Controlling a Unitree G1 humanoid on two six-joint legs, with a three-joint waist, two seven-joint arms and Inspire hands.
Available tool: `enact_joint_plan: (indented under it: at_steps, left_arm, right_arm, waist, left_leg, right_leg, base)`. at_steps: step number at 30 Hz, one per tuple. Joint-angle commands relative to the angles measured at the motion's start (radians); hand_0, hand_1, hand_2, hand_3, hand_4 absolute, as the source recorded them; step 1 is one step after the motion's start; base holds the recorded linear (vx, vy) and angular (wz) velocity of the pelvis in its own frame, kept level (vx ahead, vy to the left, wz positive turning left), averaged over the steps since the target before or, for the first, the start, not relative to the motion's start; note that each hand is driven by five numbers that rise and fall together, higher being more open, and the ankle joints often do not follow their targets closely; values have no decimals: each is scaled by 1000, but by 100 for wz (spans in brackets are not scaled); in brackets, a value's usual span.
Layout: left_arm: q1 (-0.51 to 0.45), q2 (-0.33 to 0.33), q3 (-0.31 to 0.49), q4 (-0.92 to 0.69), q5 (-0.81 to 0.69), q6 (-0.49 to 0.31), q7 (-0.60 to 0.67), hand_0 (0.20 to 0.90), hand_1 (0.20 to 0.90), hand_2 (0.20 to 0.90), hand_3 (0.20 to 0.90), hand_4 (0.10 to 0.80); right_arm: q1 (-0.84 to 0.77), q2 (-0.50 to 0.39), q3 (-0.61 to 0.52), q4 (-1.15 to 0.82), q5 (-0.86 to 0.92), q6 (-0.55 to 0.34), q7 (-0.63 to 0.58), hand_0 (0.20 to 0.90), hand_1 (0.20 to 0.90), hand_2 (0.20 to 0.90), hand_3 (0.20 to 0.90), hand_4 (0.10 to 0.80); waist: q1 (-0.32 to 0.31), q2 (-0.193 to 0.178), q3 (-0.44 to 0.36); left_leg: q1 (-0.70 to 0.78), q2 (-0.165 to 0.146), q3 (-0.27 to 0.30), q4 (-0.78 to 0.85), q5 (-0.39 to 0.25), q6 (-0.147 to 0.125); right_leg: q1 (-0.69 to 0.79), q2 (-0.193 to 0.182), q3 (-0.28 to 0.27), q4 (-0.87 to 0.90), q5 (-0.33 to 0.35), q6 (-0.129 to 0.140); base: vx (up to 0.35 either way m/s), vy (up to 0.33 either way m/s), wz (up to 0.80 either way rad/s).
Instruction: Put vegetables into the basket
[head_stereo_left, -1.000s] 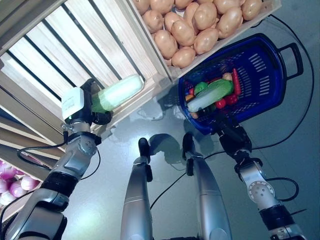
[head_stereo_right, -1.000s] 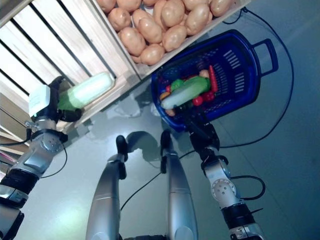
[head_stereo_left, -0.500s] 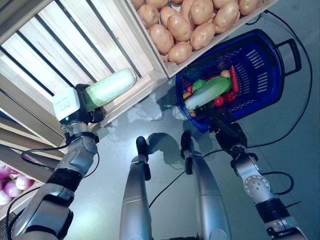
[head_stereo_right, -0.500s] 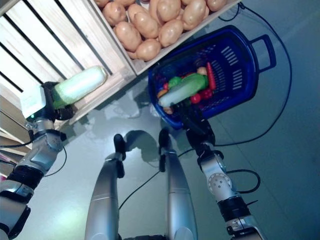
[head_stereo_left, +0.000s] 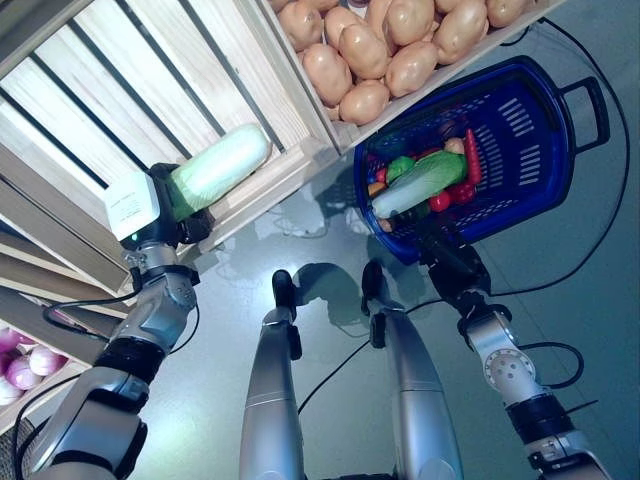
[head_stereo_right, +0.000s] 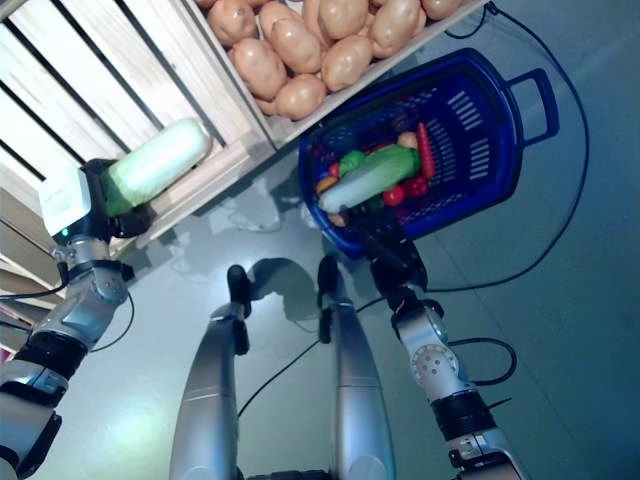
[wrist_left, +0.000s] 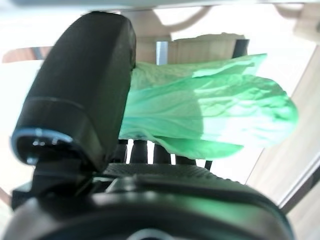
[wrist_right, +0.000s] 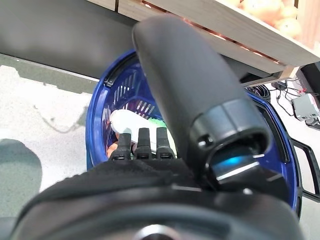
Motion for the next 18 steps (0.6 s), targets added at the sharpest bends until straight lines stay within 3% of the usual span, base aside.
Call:
enact_joint_plan:
  at_steps: [1, 9, 15, 18]
  left_arm:
    - [2, 45, 151, -113, -23, -191, 119, 300, 300, 300, 300, 400]
    - [121, 3, 281, -281, -74, -338, 77, 300, 300, 300, 300, 400]
    - [174, -56, 308, -369, -143, -397, -15, 300, 300, 300, 300, 400]
    - [191, -83, 296, -395, -224, -424, -122, 300, 300, 300, 300, 400]
  right_arm:
    - [57, -17, -47, -142, -84, -38, 12, 900, 900, 900, 900, 800]
    - [122, 13, -57, -155, -130, -54, 68, 900, 900, 900, 900, 800]
    - [144, 37, -49, -158, -155, -67, 94, 900, 900, 900, 900, 800]
    - [150, 45, -42, -144, -181, -84, 135, 900, 900, 900, 900, 800]
  waist:
    - [4, 10, 1]
    - [27, 17, 1]
    - [46, 18, 1]
    - [55, 20, 1]
  left_leg:
    - [62, -27, 16, -76, 53, 13]
    - [212, -44, 24, -188, 83, 3]
    - [374, -64, 17, -333, 125, -6]
    - [472, -67, 12, -403, 140, -8]
  right_leg:
    - [139, -15, -6, -49, -1, 29]
    - [301, -26, -35, -165, 12, 39]
    - [477, -41, -71, -316, 44, 52]
    - [589, -40, -97, -396, 62, 55]
  base:
    - [0, 0, 0]
    - [6, -28, 2]
    - [-7, -46, 3]
    - [-34, -47, 2]
